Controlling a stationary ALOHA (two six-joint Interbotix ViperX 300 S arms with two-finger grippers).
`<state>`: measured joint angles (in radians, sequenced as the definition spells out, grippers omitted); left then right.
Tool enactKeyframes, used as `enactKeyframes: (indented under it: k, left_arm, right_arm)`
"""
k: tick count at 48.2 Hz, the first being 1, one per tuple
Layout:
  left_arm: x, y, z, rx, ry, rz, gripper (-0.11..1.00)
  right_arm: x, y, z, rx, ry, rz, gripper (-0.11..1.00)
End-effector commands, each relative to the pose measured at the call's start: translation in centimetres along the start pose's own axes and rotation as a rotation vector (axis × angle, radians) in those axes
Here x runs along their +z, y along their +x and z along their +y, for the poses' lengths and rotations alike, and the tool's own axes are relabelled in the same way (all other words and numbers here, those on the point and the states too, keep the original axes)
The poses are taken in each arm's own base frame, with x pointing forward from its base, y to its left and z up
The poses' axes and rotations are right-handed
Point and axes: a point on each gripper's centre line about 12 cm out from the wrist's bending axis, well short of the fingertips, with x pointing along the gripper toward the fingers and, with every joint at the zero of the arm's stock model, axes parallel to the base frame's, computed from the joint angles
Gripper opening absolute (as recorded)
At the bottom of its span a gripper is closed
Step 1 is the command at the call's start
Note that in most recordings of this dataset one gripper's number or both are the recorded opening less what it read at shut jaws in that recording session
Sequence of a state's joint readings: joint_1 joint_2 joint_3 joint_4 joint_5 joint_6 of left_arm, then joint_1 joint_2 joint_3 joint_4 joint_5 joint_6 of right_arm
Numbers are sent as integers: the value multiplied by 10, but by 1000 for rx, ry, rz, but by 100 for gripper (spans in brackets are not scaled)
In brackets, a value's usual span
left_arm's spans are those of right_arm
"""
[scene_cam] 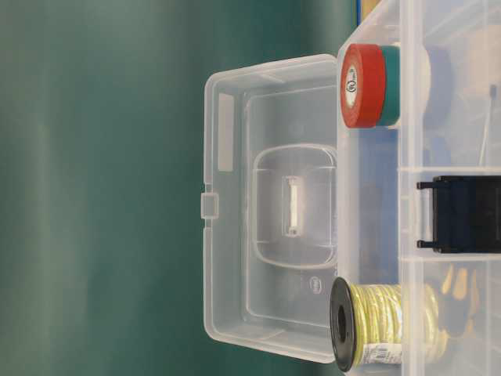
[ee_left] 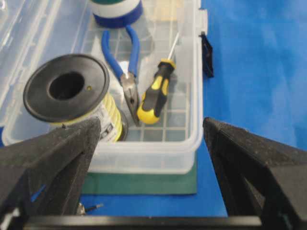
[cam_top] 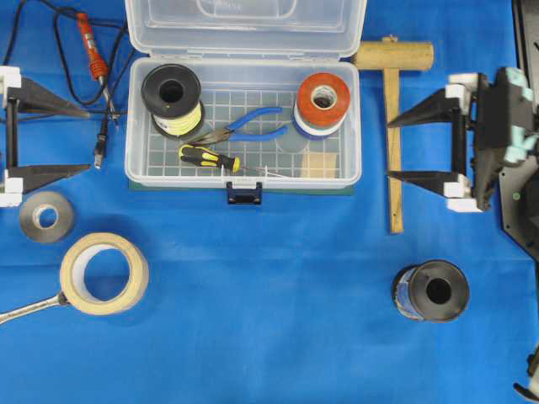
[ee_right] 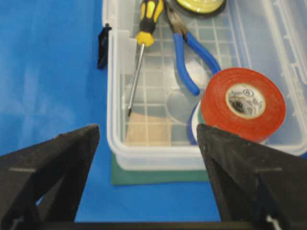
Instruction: Open the tool box with both arms.
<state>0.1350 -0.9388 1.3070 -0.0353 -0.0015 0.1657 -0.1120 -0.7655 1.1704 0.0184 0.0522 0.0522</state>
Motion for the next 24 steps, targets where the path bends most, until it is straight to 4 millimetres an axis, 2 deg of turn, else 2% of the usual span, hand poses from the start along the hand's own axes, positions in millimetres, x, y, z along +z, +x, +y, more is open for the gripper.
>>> enactKeyframes:
  k: [1,15,24]
  left_arm:
    - [2,-2,0,1,-9,-34,84]
    - [-20,-11,-4,2,-41,-89,84]
    - [-22,-14,-6,-8,-59,-118,84]
  right_arm:
    - [-4,-4,0,5,6,-40,82]
    - [-38,-11,-3,2,51,-86,82]
    - [-52,-12,-5,-4,70,-80,82]
